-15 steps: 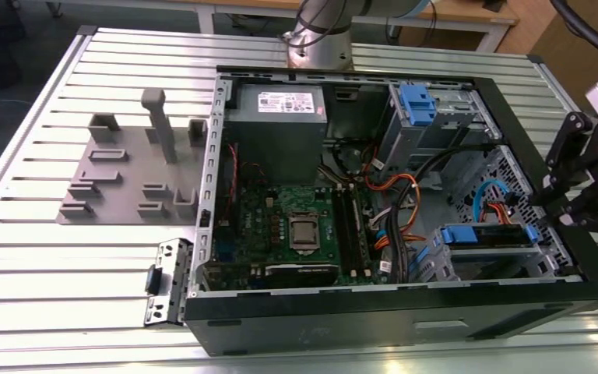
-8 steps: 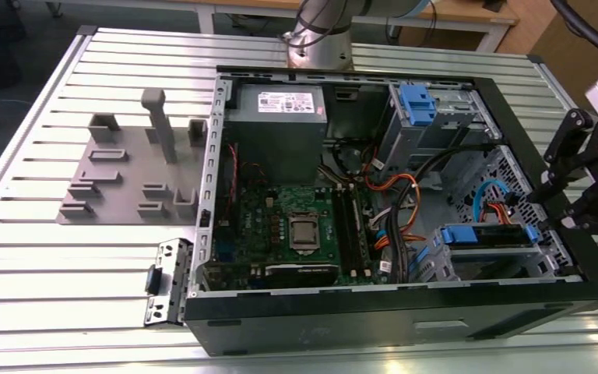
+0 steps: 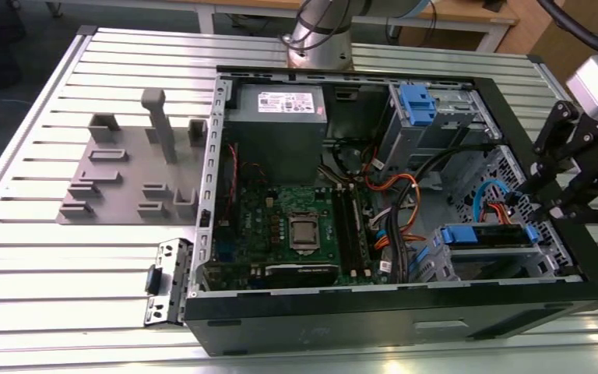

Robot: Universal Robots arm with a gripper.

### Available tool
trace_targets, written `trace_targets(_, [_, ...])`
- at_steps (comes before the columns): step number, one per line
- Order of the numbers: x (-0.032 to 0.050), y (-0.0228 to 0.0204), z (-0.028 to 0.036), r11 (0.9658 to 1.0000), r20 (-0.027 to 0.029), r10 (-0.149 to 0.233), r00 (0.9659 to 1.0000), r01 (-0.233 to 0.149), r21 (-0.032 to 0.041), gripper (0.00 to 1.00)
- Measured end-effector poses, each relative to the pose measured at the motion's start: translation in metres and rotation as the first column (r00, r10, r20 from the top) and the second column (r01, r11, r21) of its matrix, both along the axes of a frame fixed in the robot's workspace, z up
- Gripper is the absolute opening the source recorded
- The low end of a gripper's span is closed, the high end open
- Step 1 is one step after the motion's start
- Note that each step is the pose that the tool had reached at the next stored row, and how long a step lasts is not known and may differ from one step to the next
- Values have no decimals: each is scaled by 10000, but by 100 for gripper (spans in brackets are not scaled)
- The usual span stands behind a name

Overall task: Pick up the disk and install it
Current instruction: 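Insert the second disk wire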

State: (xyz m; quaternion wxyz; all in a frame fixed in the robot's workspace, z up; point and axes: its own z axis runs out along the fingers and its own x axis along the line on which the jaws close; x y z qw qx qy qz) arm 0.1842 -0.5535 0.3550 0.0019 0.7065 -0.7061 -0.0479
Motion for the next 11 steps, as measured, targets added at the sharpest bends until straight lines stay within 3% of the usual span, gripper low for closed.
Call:
trace_targets(6, [-74, 64, 0, 10000, 27, 0, 10000, 0, -13, 41])
trace_targets(11, [-123, 64, 0, 10000, 46, 0, 10000, 1, -13, 41])
